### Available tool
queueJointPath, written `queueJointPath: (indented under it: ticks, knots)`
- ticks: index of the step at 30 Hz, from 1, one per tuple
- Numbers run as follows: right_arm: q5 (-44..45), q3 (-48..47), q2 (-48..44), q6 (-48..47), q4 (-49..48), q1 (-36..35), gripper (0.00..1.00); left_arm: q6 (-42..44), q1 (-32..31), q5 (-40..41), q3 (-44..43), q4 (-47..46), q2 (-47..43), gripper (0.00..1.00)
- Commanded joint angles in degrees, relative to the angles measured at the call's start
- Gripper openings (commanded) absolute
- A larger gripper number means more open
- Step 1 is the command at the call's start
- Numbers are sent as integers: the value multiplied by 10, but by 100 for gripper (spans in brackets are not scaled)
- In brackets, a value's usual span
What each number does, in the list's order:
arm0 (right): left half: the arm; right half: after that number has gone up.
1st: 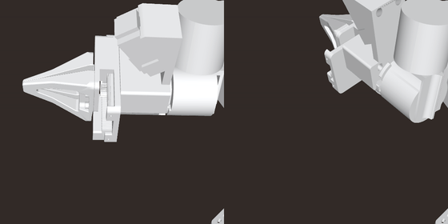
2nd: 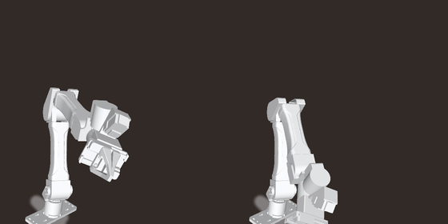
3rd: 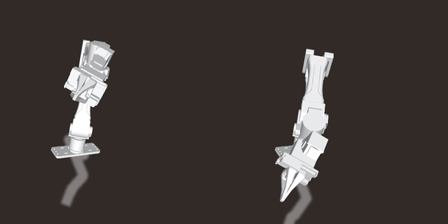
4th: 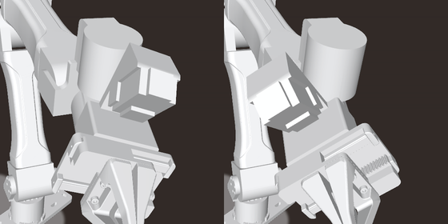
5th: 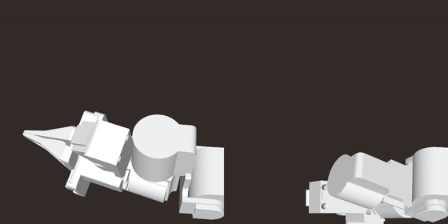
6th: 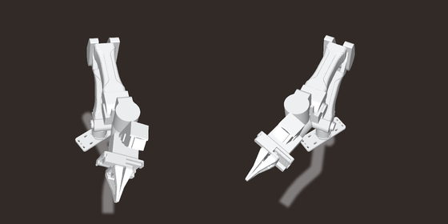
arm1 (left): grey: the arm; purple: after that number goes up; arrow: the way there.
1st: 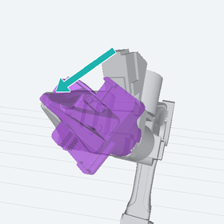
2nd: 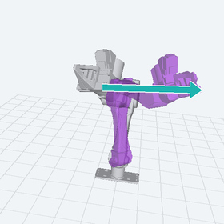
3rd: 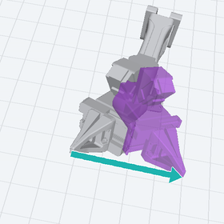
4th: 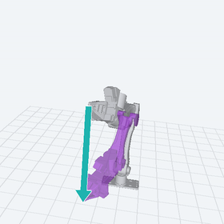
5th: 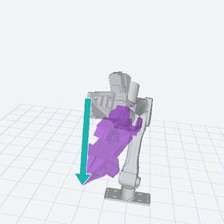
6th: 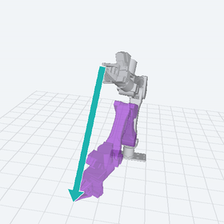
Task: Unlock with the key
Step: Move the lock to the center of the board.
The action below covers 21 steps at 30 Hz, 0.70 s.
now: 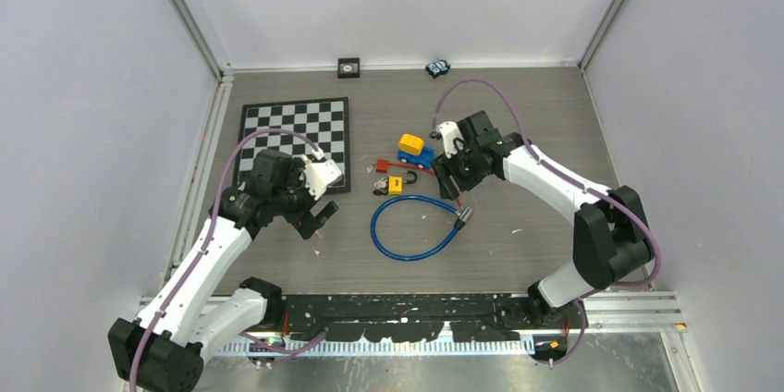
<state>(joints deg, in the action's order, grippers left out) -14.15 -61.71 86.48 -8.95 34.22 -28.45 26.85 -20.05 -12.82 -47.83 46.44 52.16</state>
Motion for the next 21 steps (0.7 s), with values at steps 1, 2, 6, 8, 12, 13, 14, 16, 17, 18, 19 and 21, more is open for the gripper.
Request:
queueJointPath:
  ticks: [1, 2, 6, 8, 12, 13, 14, 16, 17, 18, 19, 21]
  knots:
    - [12, 10, 31, -36, 22, 36, 66, 28, 3, -32, 13, -5, -6, 100]
    - [7, 10, 39, -39, 27, 44, 66, 31, 3, -36, 16, -5, -8, 100]
    - [-11, 11, 66, -48, 54, 59, 68, 33, 3, -48, 24, -9, -17, 100]
    - [-18, 19, 73, -52, 62, 60, 68, 36, 3, -49, 29, -9, -19, 100]
    - [-58, 17, 88, -59, 95, 60, 65, 46, 3, -40, 40, -13, -21, 99]
    - [-70, 15, 91, -59, 105, 60, 64, 48, 3, -31, 41, -15, -21, 98]
    - [-80, 13, 93, -59, 113, 60, 63, 52, 3, -25, 41, -14, -19, 98]
    - [-99, 12, 96, -59, 128, 57, 62, 58, 3, -11, 40, -9, -12, 98]
    - [-105, 12, 96, -61, 131, 53, 62, 62, 3, -4, 38, -5, -7, 98]
    - [-118, 12, 95, -63, 134, 48, 62, 67, 3, 3, 37, -3, 0, 98]
    - [-130, 11, 94, -65, 138, 43, 62, 71, 3, 10, 35, -3, 6, 98]
    - [-157, 5, 92, -71, 150, 31, 61, 85, 3, 25, 34, -7, 26, 98]
